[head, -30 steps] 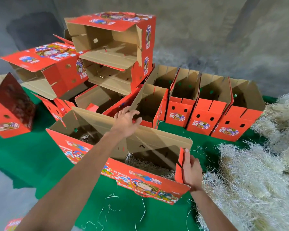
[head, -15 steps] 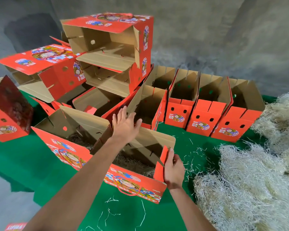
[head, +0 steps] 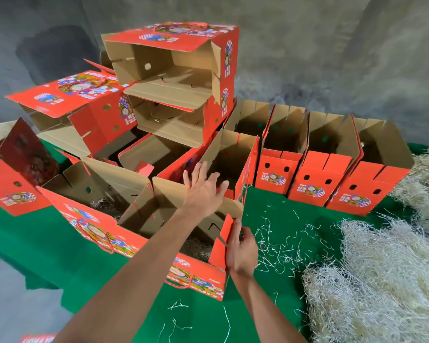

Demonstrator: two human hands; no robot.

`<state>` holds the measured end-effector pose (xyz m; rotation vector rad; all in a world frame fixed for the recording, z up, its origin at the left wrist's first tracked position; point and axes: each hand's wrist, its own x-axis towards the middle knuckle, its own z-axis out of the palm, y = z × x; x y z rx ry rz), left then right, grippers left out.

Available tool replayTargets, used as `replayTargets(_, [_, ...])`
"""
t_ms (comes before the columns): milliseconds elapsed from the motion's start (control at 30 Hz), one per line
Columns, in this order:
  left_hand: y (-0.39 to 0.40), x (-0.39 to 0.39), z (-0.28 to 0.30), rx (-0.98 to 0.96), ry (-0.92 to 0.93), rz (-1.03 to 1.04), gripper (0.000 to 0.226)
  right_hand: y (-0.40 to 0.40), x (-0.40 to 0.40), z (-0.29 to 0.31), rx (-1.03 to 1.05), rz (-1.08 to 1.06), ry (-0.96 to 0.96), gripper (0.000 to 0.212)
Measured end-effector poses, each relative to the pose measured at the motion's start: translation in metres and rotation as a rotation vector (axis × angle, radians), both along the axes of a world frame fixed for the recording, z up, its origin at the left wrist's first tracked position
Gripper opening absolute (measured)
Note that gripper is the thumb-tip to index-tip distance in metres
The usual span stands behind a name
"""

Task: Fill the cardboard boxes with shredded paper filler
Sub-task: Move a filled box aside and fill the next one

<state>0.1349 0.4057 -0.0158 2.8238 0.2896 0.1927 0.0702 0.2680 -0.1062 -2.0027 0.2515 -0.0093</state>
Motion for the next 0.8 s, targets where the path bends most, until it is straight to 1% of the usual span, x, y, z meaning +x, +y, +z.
replayTargets(133, [0.0,-0.001,0.005,-0.011,0.012,-0.024,0.057,0.019,-0.001,0.001,-0.018,-0.018,-0.006,0.058])
replayTargets(200, [0.0,-0.001,0.006,-0.01,0.012,-0.028,0.056,0.026,-0.001,0.002,-0.016,-0.021,-0.007,0.059])
replayTargets(333, [0.0,0.0,0.006,-0.046,-0.027,-0.061,0.044,0.035,0.0,0.002,0.0,-0.039,-0.012,0.063])
replayTargets(467, [-0.002,-0.004,0.004,0.03,-0.042,-0.088,0.046,0.037,0.0,-0.001,-0.001,-0.019,-0.021,0.057])
replayTargets(533, [-0.001,-0.003,0.003,0.036,-0.042,-0.098,0.046,0.036,0.0,-0.003,-0.002,-0.004,-0.037,0.05])
replayTargets(633, [-0.002,-0.001,0.007,-0.009,-0.033,-0.122,0.045,0.036,-0.003,-0.004,-0.023,0.011,-0.061,0.041])
replayTargets(800, [-0.005,-0.002,0.01,-0.065,-0.069,-0.139,0.038,0.035,-0.007,-0.006,-0.037,0.006,-0.074,0.042])
